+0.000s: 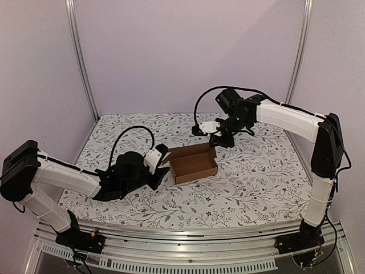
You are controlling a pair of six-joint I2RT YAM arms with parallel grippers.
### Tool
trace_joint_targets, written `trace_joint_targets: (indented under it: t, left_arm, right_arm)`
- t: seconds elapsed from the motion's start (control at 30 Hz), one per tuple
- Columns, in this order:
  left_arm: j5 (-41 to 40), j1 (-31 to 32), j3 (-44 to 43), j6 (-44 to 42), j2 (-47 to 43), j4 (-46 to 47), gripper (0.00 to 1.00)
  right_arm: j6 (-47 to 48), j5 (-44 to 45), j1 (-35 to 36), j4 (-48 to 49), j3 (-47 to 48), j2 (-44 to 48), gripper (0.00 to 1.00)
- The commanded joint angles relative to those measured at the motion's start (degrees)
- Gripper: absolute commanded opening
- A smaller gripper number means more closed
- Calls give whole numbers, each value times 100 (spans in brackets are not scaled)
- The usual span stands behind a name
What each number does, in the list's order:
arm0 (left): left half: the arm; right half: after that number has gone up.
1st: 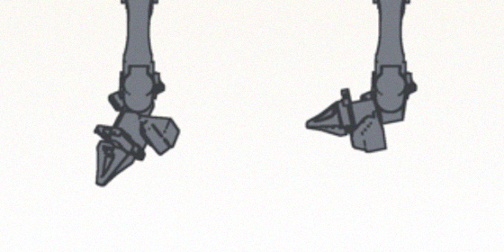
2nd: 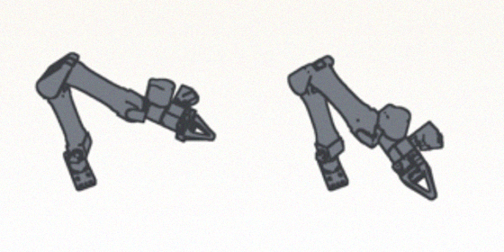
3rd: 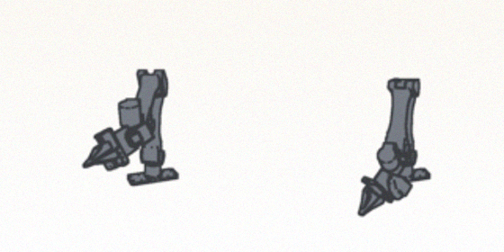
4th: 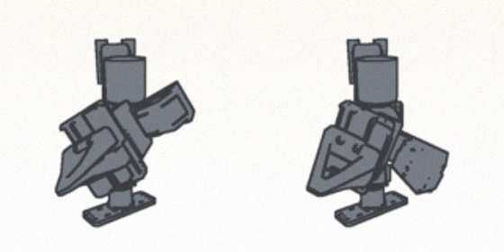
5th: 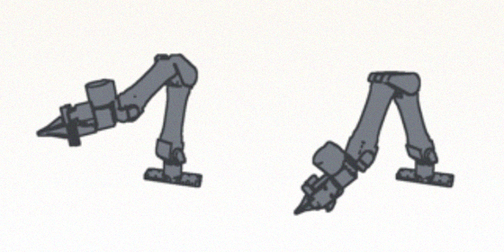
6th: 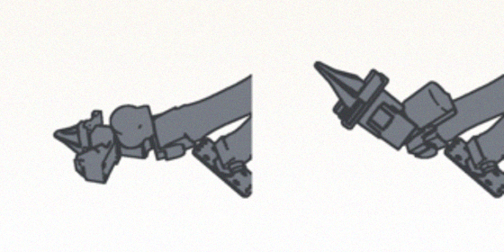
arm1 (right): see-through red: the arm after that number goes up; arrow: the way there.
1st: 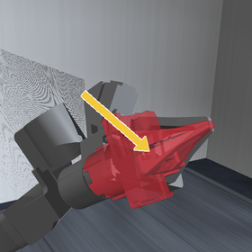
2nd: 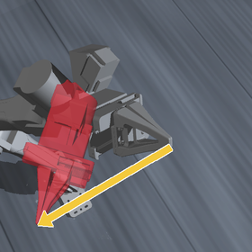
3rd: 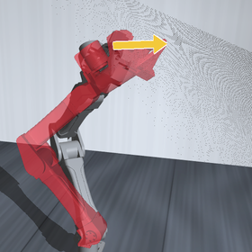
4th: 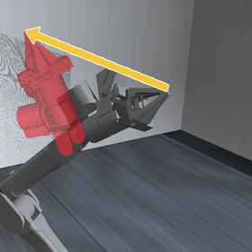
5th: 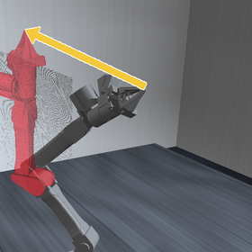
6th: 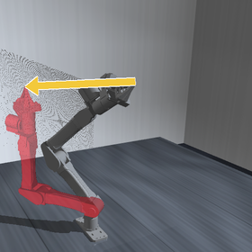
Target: Fold the paper box
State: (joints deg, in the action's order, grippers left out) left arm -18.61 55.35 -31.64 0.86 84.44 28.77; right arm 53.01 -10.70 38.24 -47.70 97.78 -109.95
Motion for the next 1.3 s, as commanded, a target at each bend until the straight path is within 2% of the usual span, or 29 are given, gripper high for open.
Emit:
trace_joint_targets:
  t: [0.0, 0.2, 0.37, 0.53, 0.73, 0.9, 1.27]
  left_arm:
    - [-291, -95, -314, -294, 275, 152, 38]
    - [-299, -256, -493, -148, 516, 120, 37]
    - [-246, -425, -675, -349, 561, -11, 38]
    - [456, -907, -991, -576, 618, -680, 44]
    - [1315, -1251, -1464, -578, 1121, -821, 46]
    - [1663, -1366, -1914, -687, 1532, -943, 45]
    - [1680, -1369, -2472, -1079, 2127, -851, 38]
  right_arm:
    - [-430, 371, 26, -175, 119, -33, 11]
    - [-845, 523, 58, -230, 30, 56, 9]
    - [-919, 658, 62, -262, -43, 113, 8]
    - [-886, 707, 65, -590, 89, 131, 6]
    - [-857, 652, 63, -850, 156, 106, 5]
    - [-969, 420, -6, -879, 175, 139, 4]
    - [-1056, 141, -157, -1020, 222, 154, 4]
